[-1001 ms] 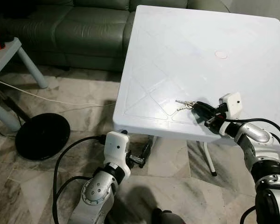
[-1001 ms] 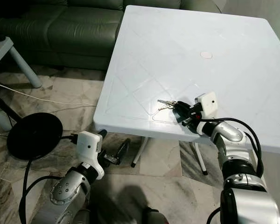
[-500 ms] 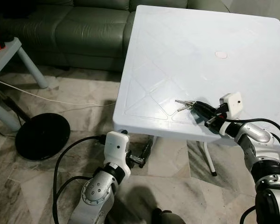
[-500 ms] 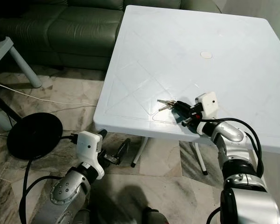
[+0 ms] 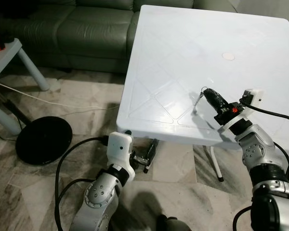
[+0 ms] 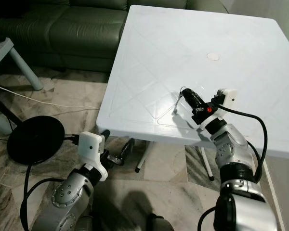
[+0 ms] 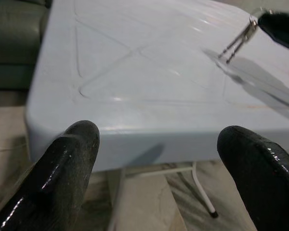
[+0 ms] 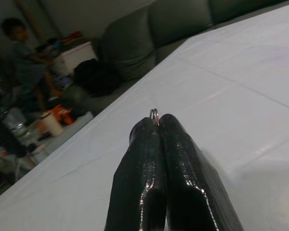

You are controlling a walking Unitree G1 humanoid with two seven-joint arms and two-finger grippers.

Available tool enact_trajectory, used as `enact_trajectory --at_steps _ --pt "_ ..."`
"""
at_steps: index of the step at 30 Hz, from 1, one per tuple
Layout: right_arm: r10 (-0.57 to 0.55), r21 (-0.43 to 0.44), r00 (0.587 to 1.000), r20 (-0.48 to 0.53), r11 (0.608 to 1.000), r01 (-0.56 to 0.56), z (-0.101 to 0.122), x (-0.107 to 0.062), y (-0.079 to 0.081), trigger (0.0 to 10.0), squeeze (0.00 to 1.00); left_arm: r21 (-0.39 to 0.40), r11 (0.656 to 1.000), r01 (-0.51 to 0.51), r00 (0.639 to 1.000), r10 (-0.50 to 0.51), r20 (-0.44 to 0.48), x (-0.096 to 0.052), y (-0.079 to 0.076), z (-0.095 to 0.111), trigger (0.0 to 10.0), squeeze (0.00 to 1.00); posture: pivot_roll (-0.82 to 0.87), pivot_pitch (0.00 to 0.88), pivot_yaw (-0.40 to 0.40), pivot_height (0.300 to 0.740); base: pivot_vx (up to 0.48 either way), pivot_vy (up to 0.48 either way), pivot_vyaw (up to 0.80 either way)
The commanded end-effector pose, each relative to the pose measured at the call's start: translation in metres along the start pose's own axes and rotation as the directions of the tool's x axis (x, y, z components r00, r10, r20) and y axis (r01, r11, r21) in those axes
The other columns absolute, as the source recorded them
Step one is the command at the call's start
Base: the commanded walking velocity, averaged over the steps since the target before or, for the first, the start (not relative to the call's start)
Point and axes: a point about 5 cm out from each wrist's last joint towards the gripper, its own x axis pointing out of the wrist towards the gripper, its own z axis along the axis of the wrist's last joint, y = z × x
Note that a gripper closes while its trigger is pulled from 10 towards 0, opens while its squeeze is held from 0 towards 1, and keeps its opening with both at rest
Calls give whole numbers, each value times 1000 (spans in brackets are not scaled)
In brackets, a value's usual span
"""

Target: Hang keys on a hook

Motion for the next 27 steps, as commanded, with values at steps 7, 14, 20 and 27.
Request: enact_trajectory --at_steps 7,14,20,27 --pt "-298 -120 950 96 944 308 1 -2 6 10000 0 -47 990 -134 969 141 202 3 34 41 10000 0 -7 208 -56 740 0 0 0" --pt "-280 -260 950 138 915 307 9 4 31 10000 0 -58 982 -180 950 189 250 6 61 57 10000 0 -9 188 -50 740 0 0 0" --pt "-296 -358 940 170 870 339 14 3 46 10000 0 -26 971 -238 942 237 239 11 82 58 10000 0 -5 169 -45 740 0 0 0" --pt "-352 -446 925 143 811 378 14 -9 48 10000 0 -57 954 -296 931 301 205 19 103 57 10000 0 1 132 -35 740 0 0 0"
